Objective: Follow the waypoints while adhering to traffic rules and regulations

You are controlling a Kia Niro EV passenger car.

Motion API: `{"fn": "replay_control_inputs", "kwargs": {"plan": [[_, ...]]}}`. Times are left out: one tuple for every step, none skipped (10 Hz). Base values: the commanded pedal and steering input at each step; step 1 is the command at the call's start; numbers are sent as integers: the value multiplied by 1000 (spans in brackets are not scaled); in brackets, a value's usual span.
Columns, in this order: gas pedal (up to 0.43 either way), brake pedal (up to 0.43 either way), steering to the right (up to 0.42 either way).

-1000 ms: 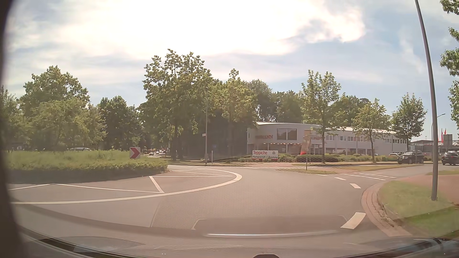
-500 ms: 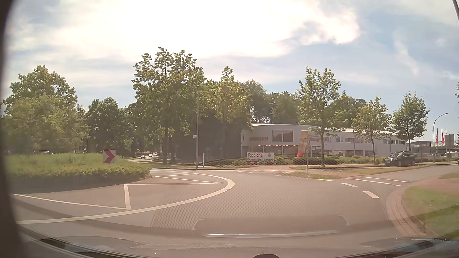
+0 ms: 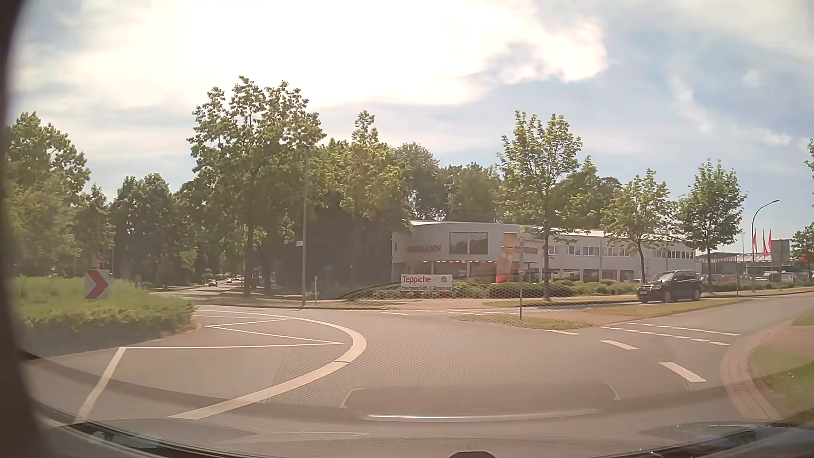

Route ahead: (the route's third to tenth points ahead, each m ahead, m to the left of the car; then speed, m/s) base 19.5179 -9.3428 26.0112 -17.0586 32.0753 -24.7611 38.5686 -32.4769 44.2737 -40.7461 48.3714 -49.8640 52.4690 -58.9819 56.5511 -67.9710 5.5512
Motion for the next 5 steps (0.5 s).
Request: {"fn": "replay_control_inputs", "kwargs": {"plan": [[268,0,191],[248,0,204],[248,0,222],[248,0,238],[248,0,259]]}}
